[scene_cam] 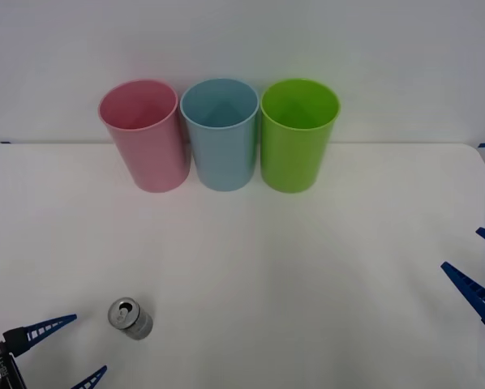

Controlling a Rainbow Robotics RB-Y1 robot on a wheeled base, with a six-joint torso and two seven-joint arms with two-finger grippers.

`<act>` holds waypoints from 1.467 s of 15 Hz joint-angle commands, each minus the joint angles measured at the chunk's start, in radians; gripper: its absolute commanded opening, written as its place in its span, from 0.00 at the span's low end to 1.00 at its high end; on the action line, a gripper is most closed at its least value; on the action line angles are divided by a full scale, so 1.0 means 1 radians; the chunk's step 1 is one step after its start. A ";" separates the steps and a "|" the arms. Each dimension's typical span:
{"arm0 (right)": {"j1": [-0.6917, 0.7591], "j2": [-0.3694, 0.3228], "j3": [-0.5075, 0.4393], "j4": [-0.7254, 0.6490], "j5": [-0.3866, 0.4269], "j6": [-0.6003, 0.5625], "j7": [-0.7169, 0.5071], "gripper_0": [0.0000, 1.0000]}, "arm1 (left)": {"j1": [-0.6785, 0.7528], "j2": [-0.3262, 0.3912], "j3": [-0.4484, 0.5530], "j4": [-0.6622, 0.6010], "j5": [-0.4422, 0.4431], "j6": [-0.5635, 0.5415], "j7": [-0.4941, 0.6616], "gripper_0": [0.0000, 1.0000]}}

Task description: Grasp the object on the table and drop it into the matching bin: aluminum can to the light blue bin, PET bottle to the pink bin.

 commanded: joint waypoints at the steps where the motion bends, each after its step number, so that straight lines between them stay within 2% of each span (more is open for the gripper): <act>1: 0.000 0.000 0.000 0.000 0.000 0.000 0.000 1.00 | -0.021 -0.028 0.000 0.000 -0.034 0.012 0.003 1.00; 9: 0.000 0.000 0.000 0.000 0.000 0.000 0.000 1.00 | -0.108 -0.102 -0.008 0.078 -0.129 0.018 -0.009 1.00; 22: 0.000 0.000 0.000 0.000 0.000 0.000 0.000 1.00 | -0.180 -0.220 0.003 0.086 -0.245 0.053 -0.008 1.00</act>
